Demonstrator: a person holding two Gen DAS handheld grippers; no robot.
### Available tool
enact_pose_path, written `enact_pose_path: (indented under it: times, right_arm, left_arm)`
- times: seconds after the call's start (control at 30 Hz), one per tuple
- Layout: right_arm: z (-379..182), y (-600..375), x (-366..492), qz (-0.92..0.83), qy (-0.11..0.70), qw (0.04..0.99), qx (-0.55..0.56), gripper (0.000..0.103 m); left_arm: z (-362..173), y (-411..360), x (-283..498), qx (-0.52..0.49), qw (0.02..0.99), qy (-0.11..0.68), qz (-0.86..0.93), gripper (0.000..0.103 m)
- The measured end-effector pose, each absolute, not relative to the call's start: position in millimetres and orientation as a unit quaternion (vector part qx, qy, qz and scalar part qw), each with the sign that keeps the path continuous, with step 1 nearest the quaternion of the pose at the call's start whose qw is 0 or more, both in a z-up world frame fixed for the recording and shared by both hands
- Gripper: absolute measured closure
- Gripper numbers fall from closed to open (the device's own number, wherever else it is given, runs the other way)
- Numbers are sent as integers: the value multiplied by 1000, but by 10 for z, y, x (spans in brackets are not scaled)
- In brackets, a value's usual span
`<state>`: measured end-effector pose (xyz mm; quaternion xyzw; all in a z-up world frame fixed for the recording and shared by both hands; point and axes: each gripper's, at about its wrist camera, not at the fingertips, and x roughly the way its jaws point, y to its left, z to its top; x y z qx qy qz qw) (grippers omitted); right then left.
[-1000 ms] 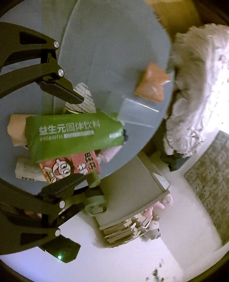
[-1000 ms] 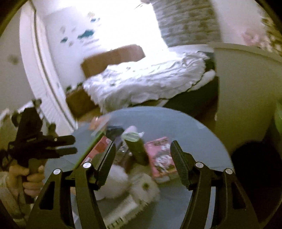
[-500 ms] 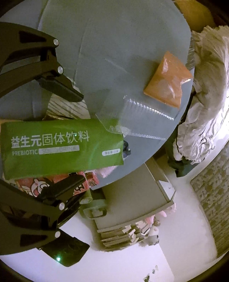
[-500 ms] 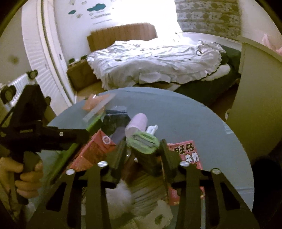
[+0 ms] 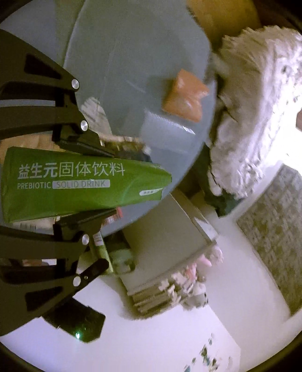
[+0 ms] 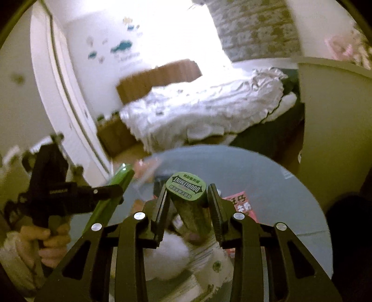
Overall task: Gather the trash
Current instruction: 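Carry both items over the black bin and open both tools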
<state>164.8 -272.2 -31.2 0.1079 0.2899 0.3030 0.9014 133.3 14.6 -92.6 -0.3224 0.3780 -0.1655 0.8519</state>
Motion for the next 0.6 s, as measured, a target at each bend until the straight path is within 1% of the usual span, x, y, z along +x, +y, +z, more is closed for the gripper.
enact_pose_path:
  times: [0.13, 0.27, 0.47, 0.6]
  right_arm:
    - [-229, -3158, 1556, 287, 265, 905, 170, 70]
    - [-248, -3647, 1484, 244, 247, 915, 206, 70]
    - [-534, -4506, 1456, 149, 248, 922, 256, 70]
    - [-851, -5053, 1519, 85, 262, 917, 289, 70]
  left_arm:
    - [-596, -104, 1273, -304, 861, 353, -204, 60]
    - [-494, -540, 1348, -289, 853, 357, -247, 60]
    - [-469, -1425, 1668, -262, 828, 378, -319, 60]
    - [-560, -2053, 1917, -247, 806, 401, -360, 60]
